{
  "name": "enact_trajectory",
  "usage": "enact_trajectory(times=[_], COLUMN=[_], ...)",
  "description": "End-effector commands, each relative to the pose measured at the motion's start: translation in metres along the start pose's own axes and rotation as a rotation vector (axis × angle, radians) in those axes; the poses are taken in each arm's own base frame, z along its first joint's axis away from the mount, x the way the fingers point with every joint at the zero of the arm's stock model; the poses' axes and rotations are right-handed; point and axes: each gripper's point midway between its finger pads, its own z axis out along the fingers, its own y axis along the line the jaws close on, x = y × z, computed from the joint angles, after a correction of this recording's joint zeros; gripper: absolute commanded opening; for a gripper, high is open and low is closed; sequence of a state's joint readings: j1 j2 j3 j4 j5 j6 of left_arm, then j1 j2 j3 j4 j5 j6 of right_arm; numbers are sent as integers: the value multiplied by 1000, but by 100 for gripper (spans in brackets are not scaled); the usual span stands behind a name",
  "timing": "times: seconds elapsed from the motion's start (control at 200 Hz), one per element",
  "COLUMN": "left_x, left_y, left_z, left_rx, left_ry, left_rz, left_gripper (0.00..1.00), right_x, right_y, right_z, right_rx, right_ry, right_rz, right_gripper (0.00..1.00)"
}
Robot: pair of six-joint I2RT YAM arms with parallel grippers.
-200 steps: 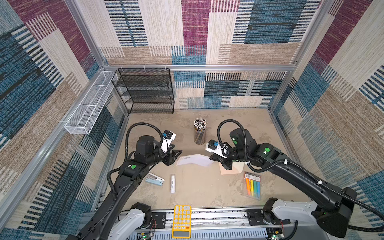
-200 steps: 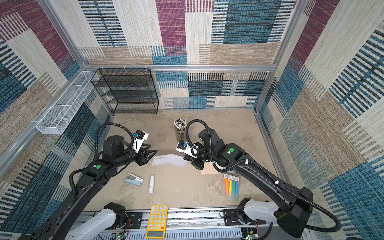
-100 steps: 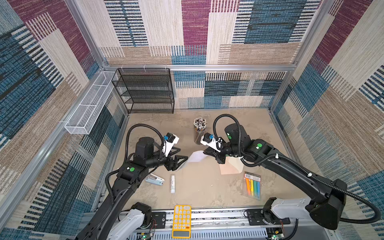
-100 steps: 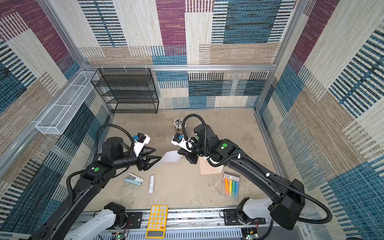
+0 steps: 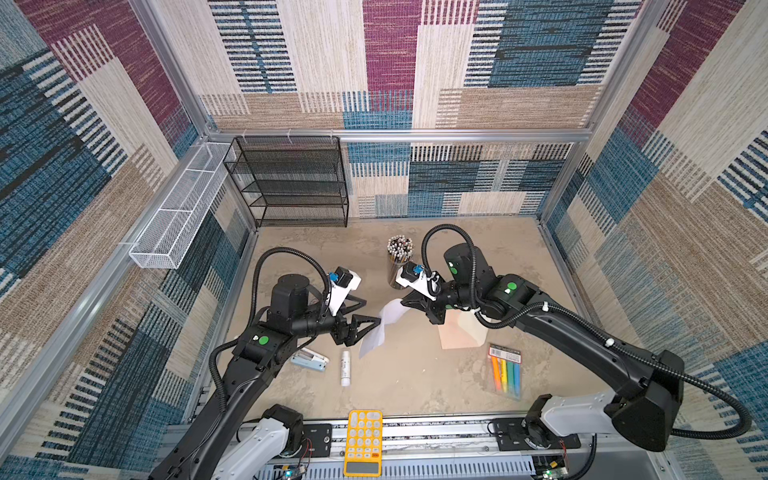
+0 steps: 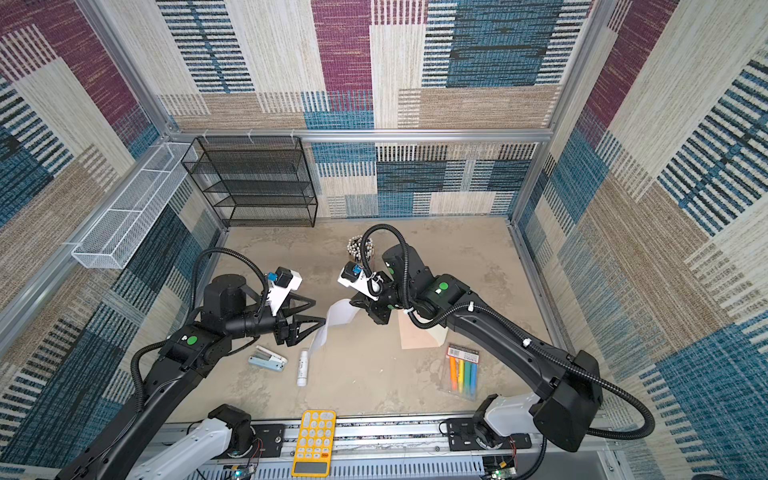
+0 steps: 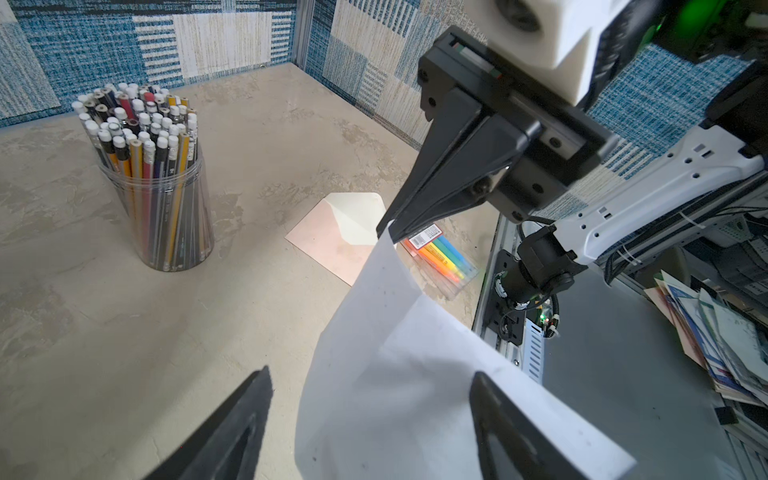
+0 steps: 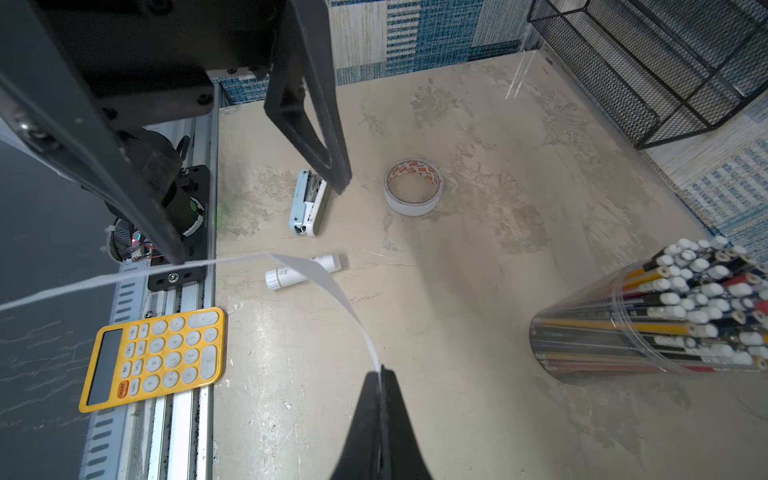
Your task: Place the letter into the envelope and seal it
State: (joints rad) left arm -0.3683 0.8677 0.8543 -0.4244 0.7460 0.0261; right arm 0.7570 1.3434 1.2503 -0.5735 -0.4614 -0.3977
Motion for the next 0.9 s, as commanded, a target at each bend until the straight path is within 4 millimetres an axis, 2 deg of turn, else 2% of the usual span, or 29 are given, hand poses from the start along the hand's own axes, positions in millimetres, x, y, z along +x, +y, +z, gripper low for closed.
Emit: enact_trajectory(times=[0.0, 0.18, 0.421, 0.892], left_x=[-2, -5, -23, -33], left_y=[-7, -1, 6, -2], left_z=[-1, 4, 10, 15], left_rx=[38, 17, 4, 64], left_ry=[-3, -19, -67, -104], left_rz=[-1, 0, 8, 1], left_gripper=[78, 77, 73, 64], right_x=[-10, -15, -15, -17], right_y=[2, 5, 12, 20], right_z=[-1, -2, -2, -2], right_rx=[-19, -40, -78, -126], right_ry=[-34, -49, -58, -73], right_rz=[-11, -9, 8, 34], right_gripper=[0, 0, 0, 0])
